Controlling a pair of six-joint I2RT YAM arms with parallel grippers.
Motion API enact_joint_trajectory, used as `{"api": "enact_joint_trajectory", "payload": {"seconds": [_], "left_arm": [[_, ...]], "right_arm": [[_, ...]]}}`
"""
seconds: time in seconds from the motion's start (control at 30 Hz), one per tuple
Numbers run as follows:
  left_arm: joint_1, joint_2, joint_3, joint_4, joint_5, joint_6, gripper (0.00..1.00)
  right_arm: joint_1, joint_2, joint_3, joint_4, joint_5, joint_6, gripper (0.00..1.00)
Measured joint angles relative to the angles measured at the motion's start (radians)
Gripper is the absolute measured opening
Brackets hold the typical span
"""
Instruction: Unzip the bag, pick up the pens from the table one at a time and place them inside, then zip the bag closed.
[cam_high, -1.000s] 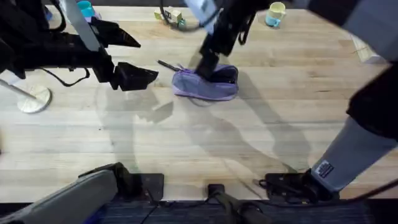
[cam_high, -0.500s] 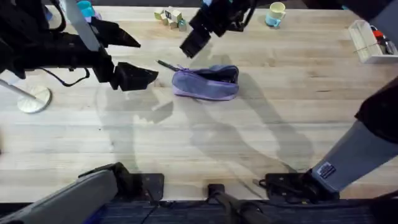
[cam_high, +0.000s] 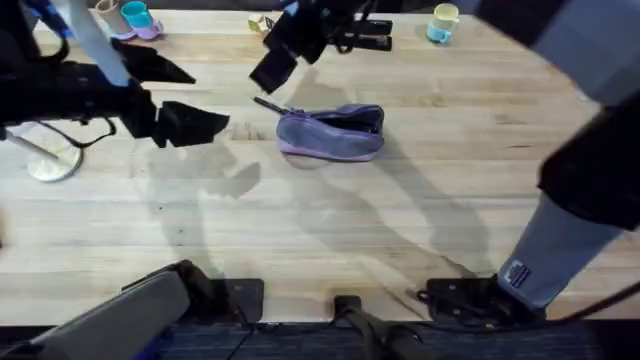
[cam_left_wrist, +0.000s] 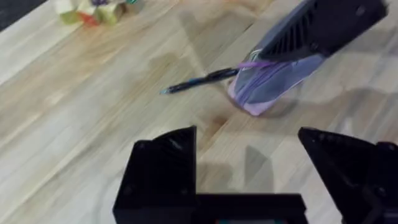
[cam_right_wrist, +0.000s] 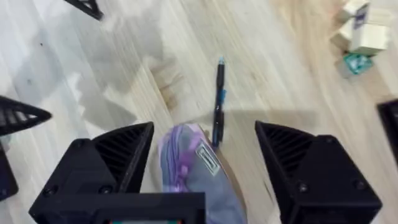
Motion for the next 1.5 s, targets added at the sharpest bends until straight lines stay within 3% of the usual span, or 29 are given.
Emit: {"api": "enact_joint_trajectory", "payload": {"seconds": [0.27,0.47,0.87,0.93,1.1,1.23,1.5], "left_arm": [[0.065,0.0,0.0,-0.025,-0.009,0.0,0.993],[0.068,0.0,0.001,-0.027,-0.01,0.0,0.993],[0.068,0.0,0.001,-0.038,-0.01,0.0,0.993],[0.068,0.0,0.001,-0.038,-0.01,0.0,0.993],[0.068,0.0,0.001,-0.038,-0.01,0.0,0.993],[0.068,0.0,0.001,-0.038,-0.01,0.0,0.993],[0.068,0.0,0.001,-0.037,-0.01,0.0,0.993]], "right_arm": [[0.041,0.109,0.0,0.158,0.071,0.052,0.996],[0.055,0.184,0.0,0.27,0.17,0.079,0.996],[0.061,0.333,0.005,0.27,0.233,0.161,0.978],[0.064,0.333,0.007,0.264,0.238,0.161,0.874],[0.065,0.333,0.009,0.262,0.249,0.166,0.496],[0.065,0.333,0.009,0.27,0.256,0.174,0.067],[0.064,0.337,0.01,0.328,0.256,0.174,0.031]]}}
